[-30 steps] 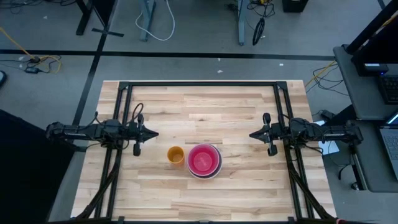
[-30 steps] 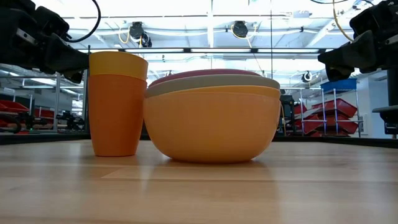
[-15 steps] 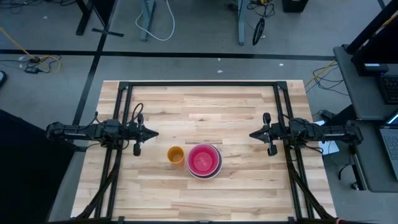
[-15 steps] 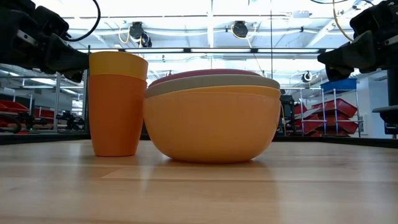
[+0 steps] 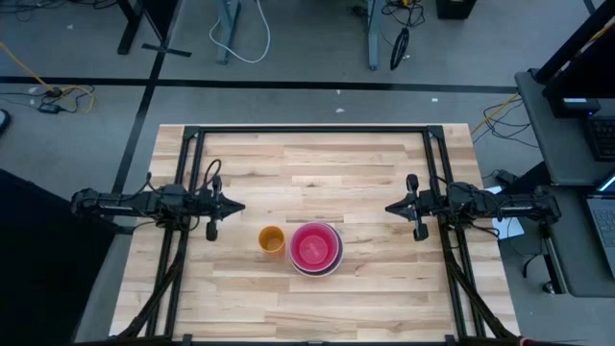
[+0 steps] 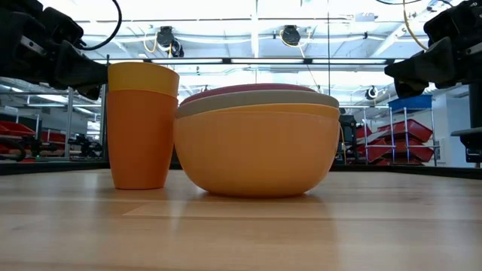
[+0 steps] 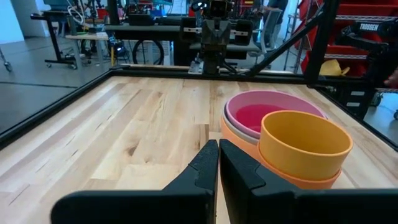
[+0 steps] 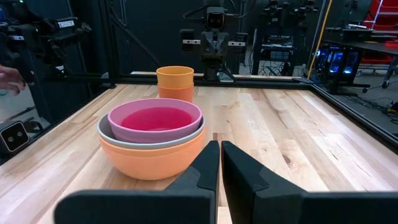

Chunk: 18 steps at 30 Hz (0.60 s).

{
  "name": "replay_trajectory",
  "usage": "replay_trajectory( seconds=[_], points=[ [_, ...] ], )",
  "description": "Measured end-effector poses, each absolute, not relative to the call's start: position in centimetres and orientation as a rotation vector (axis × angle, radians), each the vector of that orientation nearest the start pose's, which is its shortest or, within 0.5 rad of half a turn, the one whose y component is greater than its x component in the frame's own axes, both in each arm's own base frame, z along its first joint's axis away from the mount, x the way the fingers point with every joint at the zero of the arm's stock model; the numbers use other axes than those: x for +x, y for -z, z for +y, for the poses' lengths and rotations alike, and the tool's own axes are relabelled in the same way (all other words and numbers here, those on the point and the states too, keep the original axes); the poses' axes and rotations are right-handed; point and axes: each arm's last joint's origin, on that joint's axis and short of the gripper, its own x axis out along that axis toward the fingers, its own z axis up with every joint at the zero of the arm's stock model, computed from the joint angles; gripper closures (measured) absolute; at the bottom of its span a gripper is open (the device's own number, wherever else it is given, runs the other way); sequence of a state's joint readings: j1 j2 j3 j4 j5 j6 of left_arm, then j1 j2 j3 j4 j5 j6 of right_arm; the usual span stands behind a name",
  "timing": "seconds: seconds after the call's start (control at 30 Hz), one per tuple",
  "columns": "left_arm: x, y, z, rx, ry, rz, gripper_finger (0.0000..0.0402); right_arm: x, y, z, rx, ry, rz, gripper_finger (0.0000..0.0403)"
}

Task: Nest bowls inside each other
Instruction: Return to Home Position

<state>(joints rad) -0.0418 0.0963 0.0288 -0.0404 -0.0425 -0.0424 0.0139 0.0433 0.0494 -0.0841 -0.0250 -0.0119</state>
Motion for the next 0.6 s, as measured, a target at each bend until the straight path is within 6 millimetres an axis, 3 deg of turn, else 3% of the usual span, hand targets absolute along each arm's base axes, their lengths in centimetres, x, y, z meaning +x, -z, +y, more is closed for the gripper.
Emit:
replay_trajectory(
  seconds=[0.6],
  points=[
    [10.18, -16.19, -0.3, 0.011, 0.0, 0.107, 0.0402, 9.72, -16.96, 0.21, -0.012, -0.04, 0.075, 0.0403]
  ],
)
